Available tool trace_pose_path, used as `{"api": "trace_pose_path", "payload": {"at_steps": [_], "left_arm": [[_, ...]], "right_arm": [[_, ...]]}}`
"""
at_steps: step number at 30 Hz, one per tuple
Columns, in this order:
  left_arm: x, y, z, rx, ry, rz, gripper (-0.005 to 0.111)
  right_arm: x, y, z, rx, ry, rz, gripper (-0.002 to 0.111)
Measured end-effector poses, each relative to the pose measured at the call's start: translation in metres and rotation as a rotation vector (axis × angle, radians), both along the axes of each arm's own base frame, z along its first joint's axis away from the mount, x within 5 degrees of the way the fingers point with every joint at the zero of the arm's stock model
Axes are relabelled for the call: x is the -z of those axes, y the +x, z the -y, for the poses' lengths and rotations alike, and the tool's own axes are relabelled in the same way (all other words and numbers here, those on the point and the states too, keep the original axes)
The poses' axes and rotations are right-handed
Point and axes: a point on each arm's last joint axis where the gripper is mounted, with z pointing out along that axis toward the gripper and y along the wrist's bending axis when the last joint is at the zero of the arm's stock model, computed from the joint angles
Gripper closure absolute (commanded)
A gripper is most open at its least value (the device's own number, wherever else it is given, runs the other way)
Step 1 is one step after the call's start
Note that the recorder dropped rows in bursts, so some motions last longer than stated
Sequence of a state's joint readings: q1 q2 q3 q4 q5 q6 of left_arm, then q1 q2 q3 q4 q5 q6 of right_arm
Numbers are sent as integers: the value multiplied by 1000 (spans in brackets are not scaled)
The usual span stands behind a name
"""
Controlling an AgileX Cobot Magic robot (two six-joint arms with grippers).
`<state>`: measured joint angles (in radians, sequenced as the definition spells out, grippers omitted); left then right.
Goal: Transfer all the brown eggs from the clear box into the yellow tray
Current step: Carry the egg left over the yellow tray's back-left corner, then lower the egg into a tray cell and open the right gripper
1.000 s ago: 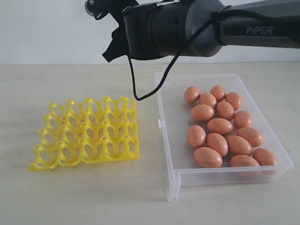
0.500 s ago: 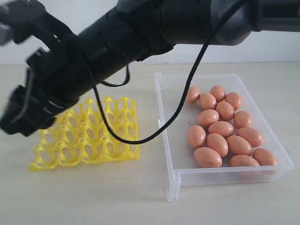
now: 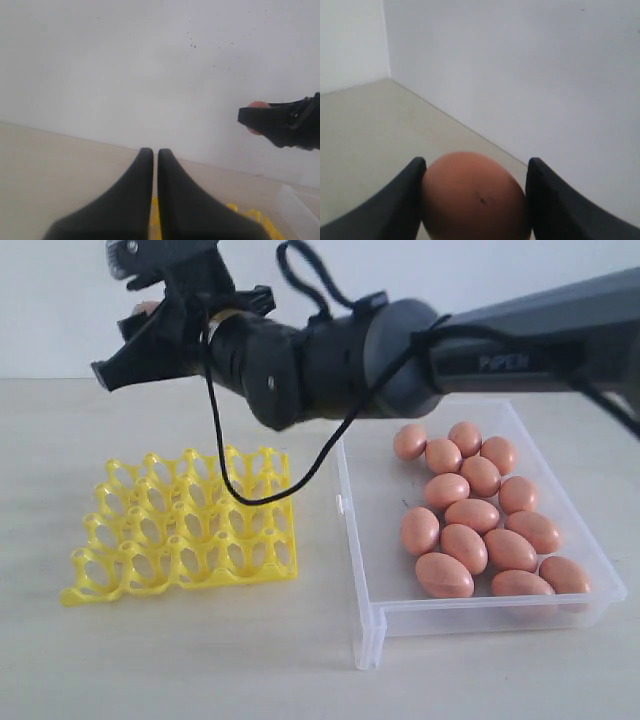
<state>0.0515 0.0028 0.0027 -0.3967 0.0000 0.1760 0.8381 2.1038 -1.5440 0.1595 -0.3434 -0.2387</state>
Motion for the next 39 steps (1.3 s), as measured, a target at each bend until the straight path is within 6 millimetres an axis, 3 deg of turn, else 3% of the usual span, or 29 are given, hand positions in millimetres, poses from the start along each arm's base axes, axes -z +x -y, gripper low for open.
{"api": "trace_pose_path", "payload": {"at_steps": [5, 9, 13, 16, 26, 33, 39], "left_arm": [[0, 0, 0, 0, 0, 0, 103], [0, 0, 0, 0, 0, 0, 103], [0, 0, 0, 0, 0, 0, 103], [0, 0, 0, 0, 0, 0, 103], [0, 0, 0, 0, 0, 0, 103], [0, 0, 0, 0, 0, 0, 103], [0, 0, 0, 0, 0, 0, 103]], "right_arm": [[28, 2, -14, -273, 307, 74, 109], [51, 19, 0, -398, 451, 23, 109], [73, 43, 19, -477, 405, -58, 109], [79, 54, 22, -546, 366, -103, 109], [106, 65, -17, -591, 235, -256, 109], [131, 75, -25, -556, 220, -318, 109], [135, 74, -37, -509, 178, -299, 109]]}}
